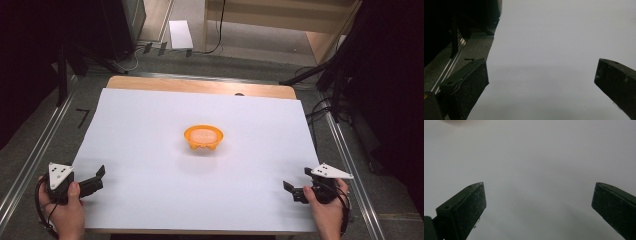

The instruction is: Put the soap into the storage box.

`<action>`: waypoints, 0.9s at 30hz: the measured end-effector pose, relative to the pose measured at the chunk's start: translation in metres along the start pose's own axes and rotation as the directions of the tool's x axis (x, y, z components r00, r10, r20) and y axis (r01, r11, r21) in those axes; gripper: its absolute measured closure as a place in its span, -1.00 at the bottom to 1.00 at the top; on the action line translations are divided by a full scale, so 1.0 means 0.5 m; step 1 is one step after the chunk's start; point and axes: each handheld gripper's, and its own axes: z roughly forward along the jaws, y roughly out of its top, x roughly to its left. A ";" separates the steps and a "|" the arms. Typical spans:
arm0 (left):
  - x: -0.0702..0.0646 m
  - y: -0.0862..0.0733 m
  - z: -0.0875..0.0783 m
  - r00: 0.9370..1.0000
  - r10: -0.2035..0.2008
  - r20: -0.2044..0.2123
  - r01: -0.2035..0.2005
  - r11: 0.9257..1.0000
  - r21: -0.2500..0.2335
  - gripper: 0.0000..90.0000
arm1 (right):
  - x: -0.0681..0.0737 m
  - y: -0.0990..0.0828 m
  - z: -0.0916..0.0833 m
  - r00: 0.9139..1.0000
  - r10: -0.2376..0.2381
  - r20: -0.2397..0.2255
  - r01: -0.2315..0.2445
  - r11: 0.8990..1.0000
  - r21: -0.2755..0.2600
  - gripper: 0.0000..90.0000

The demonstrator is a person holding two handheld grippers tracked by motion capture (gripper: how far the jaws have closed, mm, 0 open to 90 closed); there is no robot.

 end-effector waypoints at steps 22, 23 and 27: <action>0.001 0.000 0.000 1.000 -0.005 -0.006 0.005 1.000 0.001 -1.00 | -0.048 -0.082 -0.082 0.986 0.136 0.096 -0.120 0.980 -0.157 -1.00; 0.001 0.000 0.000 1.000 -0.006 -0.006 0.006 1.000 0.001 -1.00 | -0.050 -0.084 -0.085 0.985 0.139 0.102 -0.122 0.979 -0.161 -1.00; 0.002 0.000 0.000 1.000 -0.010 -0.005 0.010 1.000 0.001 -1.00 | -0.058 -0.092 -0.091 0.981 0.157 0.117 -0.135 0.975 -0.177 -1.00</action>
